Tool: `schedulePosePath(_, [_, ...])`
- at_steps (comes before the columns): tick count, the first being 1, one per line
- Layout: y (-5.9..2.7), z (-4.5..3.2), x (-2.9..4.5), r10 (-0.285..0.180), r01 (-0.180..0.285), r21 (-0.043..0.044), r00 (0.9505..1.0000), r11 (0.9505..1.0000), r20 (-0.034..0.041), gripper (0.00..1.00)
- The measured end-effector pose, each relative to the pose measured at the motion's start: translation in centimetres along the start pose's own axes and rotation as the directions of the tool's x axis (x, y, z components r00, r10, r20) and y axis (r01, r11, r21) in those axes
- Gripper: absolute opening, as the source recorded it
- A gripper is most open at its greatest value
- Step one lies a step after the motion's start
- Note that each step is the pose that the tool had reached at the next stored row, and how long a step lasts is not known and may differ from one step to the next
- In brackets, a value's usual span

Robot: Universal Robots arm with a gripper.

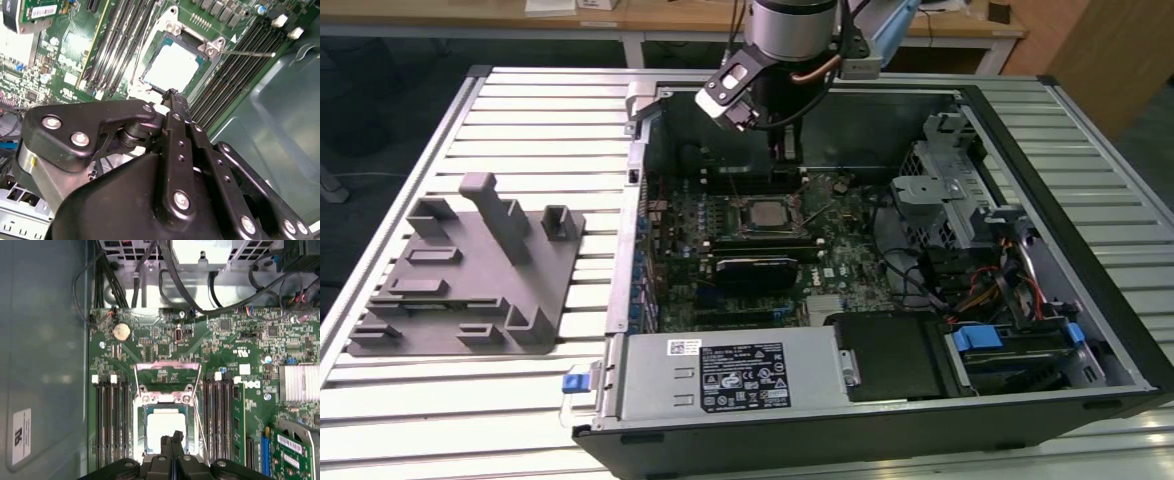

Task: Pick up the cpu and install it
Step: 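Close the cpu cover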

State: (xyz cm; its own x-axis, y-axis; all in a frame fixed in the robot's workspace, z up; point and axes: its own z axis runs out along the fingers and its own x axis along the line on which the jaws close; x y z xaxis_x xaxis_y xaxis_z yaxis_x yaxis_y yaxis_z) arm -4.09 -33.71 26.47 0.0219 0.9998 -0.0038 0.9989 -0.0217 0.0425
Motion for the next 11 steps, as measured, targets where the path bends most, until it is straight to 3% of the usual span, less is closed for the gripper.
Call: schedulePosePath(11, [2.87,0.12,0.16,0.0,0.0,0.0,1.0,1.0,0.0,0.11])
